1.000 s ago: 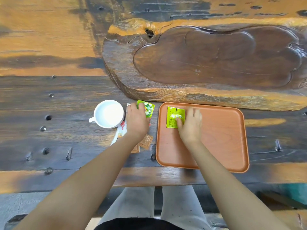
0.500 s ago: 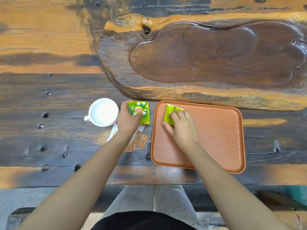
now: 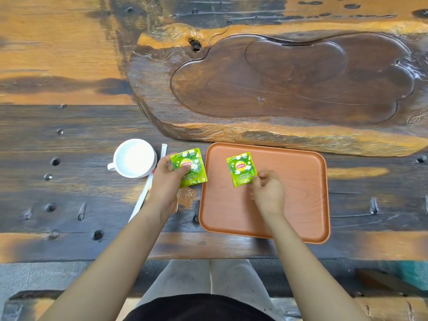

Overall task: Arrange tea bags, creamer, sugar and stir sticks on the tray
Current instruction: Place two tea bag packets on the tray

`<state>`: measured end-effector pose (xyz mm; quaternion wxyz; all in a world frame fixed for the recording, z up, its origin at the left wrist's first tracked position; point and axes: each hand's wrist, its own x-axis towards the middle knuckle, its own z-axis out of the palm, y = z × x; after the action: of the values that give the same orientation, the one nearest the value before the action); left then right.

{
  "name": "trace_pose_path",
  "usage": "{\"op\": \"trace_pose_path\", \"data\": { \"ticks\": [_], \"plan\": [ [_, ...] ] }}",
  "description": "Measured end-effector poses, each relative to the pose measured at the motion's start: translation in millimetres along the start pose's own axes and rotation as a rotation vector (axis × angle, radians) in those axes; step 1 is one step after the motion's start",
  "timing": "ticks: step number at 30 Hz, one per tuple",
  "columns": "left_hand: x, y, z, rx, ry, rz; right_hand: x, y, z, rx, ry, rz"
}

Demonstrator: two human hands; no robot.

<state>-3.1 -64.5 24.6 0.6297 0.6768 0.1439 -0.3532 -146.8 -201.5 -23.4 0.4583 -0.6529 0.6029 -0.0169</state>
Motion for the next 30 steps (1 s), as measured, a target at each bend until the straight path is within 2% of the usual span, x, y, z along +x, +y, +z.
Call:
{"op": "trace_pose_path", "data": {
  "ticks": [2, 3, 5, 7, 8, 11, 27, 30],
  "plan": [
    [-1, -1, 0, 0.007, 0.006, 0.000, -4, -1, -10, -0.368, 0.019, -0.102],
    [-2, -2, -1, 0.011, 0.009, -0.002, -5, -3, -14, -0.465, 0.052, -0.184],
    [-3, -3, -2, 0.018, 0.012, -0.009, -7, -7, -16, -0.544, 0.076, -0.453],
    [-5, -4, -2, 0.031, 0.016, -0.018, 1, -7, -10, -0.578, -0.028, -0.663],
    [-6, -5, -2, 0.035, 0.022, -0.025, 6, -8, -6, -0.588, -0.094, -0.700],
    [-8, -7, 0, 0.038, 0.027, -0.037, 14, -11, 5, -0.604, -0.169, -0.696],
    [-12, -16, 16, 0.115, -0.005, -0.056, 17, -21, 28, -0.617, -0.099, -0.674],
    [-14, -15, 21, 0.132, -0.024, -0.032, 15, -25, 23, -0.533, -0.109, -0.697]
  ]
}}
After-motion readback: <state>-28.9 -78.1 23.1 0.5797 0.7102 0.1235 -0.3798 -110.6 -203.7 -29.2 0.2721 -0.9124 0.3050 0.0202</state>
